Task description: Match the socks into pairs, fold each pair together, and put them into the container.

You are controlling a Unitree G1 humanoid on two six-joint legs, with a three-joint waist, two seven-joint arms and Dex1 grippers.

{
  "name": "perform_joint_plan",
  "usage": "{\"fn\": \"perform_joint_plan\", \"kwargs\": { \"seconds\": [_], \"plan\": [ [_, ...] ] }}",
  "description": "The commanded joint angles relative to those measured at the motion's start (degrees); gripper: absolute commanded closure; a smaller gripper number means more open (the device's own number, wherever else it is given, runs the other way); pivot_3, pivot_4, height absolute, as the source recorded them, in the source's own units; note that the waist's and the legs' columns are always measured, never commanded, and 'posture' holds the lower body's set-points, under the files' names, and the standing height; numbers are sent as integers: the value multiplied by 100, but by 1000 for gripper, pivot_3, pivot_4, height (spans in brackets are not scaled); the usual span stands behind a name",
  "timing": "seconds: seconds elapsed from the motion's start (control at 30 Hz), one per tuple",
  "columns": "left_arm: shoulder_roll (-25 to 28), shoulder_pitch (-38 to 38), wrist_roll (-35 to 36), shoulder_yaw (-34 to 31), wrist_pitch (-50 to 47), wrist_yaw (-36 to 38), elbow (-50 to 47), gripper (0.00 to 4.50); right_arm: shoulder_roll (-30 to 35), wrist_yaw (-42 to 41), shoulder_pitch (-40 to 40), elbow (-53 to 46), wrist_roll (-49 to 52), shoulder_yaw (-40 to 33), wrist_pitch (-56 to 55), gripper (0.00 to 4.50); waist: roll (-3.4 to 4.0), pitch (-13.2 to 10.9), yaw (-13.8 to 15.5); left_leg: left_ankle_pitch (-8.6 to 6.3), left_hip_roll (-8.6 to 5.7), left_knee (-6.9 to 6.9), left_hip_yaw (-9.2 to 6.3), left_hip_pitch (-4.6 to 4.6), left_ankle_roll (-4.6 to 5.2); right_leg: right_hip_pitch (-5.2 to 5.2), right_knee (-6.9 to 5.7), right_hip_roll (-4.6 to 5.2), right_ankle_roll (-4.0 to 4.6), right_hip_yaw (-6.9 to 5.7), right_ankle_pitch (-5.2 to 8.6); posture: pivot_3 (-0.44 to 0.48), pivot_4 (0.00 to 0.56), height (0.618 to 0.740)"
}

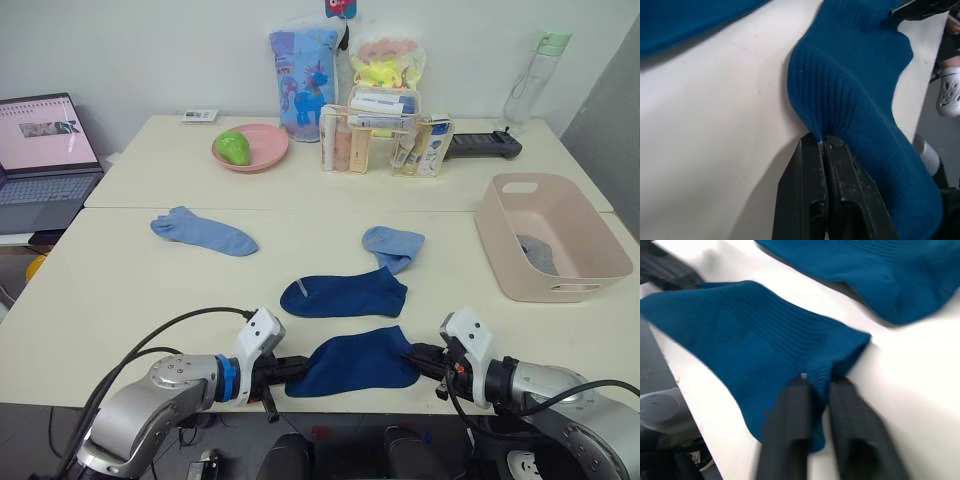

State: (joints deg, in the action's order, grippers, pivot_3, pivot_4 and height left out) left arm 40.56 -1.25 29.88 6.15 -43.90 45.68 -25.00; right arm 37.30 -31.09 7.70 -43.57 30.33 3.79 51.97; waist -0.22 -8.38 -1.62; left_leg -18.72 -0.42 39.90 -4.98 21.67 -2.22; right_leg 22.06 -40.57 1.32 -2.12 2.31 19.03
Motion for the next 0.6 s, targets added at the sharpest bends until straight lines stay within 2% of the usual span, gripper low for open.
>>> {"fn": "perform_joint_plan", "kwargs": {
  "seconds": [0.03,0.3,0.43,0.53,0.6],
  "plan": [
    [285,260,-492,-39,553,148,378,4500,-9,29,-149,-317,142,73,89,4465,-4,-3,-1,0,0,0,0,0,0,0,0,0,0,0,0,0,150,703],
    [459,505,-788,-8,1037,434,872,4500,-67,105,-436,-358,144,365,262,4465,-7,-6,-7,0,2,-1,-3,2,0,3,0,-1,0,-2,0,0,150,703],
    [534,304,-753,-18,872,495,844,4500,197,41,-425,-247,1,602,415,4465,-7,-6,-16,0,2,-2,-3,2,0,3,0,-1,0,-1,0,0,150,703],
    [539,168,-861,26,1131,539,832,4500,312,132,-456,-91,-289,700,222,4465,-6,-5,-24,0,4,-4,-3,0,0,3,0,-1,0,-1,0,0,150,703],
    [428,153,-820,-126,1312,472,896,4500,381,138,-411,-30,-468,692,31,3979,-7,-5,-22,0,4,-6,-2,-1,0,4,0,-2,0,0,0,0,150,703]
  ]
}}
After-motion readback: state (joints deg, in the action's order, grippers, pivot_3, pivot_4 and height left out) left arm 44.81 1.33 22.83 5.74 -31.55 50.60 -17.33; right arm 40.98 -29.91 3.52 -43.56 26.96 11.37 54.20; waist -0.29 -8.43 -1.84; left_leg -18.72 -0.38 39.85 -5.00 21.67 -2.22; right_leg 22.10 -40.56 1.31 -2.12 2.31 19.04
